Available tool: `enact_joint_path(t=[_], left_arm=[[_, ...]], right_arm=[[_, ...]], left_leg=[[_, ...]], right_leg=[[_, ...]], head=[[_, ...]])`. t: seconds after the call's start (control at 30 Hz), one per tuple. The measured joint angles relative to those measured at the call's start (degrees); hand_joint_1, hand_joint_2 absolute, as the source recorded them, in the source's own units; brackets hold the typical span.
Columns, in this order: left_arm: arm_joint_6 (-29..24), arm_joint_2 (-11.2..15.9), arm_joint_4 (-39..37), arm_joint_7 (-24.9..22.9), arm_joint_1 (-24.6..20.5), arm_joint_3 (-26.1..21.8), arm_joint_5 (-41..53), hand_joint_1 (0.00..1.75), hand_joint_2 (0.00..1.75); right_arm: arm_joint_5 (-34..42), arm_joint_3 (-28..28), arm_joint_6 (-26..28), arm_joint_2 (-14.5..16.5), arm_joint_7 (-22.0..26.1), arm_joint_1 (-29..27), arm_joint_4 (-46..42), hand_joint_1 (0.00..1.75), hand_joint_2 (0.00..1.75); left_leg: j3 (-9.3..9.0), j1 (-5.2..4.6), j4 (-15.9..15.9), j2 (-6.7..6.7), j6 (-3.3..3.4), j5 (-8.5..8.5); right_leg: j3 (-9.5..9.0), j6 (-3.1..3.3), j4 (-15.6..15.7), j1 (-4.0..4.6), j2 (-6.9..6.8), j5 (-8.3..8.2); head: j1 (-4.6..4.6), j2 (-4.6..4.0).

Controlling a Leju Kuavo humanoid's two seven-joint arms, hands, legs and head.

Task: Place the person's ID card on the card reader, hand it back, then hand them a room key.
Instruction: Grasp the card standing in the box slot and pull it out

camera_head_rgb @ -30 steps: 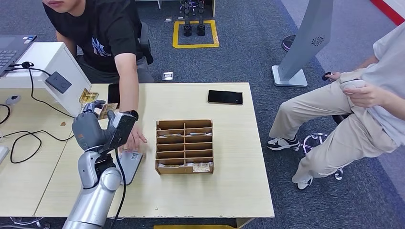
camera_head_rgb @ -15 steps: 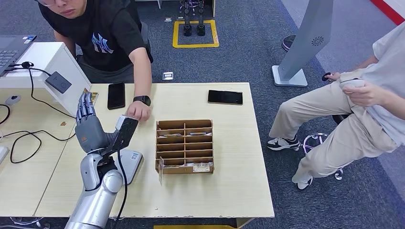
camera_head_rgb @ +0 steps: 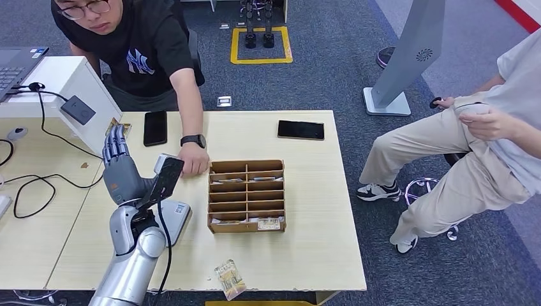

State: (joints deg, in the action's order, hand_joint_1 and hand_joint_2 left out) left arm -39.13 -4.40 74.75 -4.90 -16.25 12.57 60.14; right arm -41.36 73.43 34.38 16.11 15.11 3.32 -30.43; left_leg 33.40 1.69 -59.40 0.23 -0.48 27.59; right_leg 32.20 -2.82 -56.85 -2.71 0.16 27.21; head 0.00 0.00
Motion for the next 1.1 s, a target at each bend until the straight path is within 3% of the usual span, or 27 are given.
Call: enact_joint_path(t=[1.1], left_arm=[[-0.05,-0.32,0.00,1.33,0.00,0.00,-1.93,0.00,1.75]], right_arm=[[0.30,-0.02,-0.02,0.00,0.09,0.01,0.00,0.00,1.75]], left_leg=[[0.01,0.00,0.00,0.00,0.00,0.00]], right_leg=[[0.02,0.00,0.00,0.00,0.00,0.00]], head=[[0.00,0.00]])
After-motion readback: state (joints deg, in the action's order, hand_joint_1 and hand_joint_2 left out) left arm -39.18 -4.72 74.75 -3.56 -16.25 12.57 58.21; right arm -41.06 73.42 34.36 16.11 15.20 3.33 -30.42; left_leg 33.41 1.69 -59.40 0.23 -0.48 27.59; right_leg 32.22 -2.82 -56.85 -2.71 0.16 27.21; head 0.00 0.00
